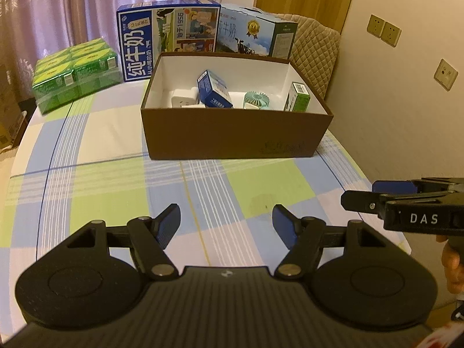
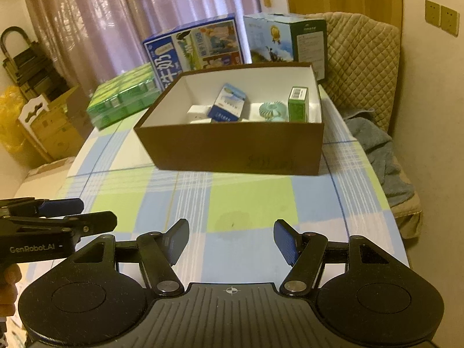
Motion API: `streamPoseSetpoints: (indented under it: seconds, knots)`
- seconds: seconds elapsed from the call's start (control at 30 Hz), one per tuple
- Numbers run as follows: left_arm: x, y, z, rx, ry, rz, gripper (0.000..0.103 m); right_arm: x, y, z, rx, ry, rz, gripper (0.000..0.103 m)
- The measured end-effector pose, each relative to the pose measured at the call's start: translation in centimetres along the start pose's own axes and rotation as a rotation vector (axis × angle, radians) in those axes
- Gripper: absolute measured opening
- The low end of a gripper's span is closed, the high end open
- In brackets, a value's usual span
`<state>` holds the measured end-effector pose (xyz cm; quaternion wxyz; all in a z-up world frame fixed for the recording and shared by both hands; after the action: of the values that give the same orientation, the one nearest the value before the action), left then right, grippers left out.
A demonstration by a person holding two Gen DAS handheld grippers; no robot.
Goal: Organize rigid objects
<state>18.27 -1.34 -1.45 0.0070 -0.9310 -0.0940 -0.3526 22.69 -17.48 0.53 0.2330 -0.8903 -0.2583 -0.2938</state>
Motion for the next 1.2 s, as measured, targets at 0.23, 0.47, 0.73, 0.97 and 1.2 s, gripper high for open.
streamPoseSetpoints:
  seconds: [0.23, 0.47, 0.73, 0.97, 1.2]
  knots:
    - [-1.8, 1.0, -1.2, 0.019, -0.012, -0.008, 0.067, -1.7, -0.4, -1.0, 0.027, -0.019, -0.024, 0.062]
    - [-3.3, 1.6, -2.5, 0.037, -0.017, -0.019, 0.067, -3.3, -0.7, -1.9, 0.043, -0.032, -0.031, 0.062]
    - [-4.6, 2.3, -3.6, 0.045, -0.017, -0.027, 0.067, -4.6, -0.8, -2.8, 0.049, -0.041, -0.033, 0.062]
    - [-5.2, 3.0, -4.1, 0.047, -0.015, -0.031, 0.067, -5.2, -0.5, -3.2, 0.051, -0.043, -0.037, 0.062]
    - [-5.3, 3.3, -4.4, 0.055, -0.014, -0.034, 0.067, -5.4, -0.7, -3.5, 0.058, -0.041, -0.041, 0.062]
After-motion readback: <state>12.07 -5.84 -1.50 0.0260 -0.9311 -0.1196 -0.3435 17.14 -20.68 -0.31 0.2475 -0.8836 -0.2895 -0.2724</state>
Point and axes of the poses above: each gripper's, at about its wrist camera, not at the fingertips, and z roughly the way its jaws point, y to its right, x to its top, the point moved 2 cm from there along z, roughly the way its jaws point, and after that the axes turned 4 degrees about x, right-handed, at the moved point
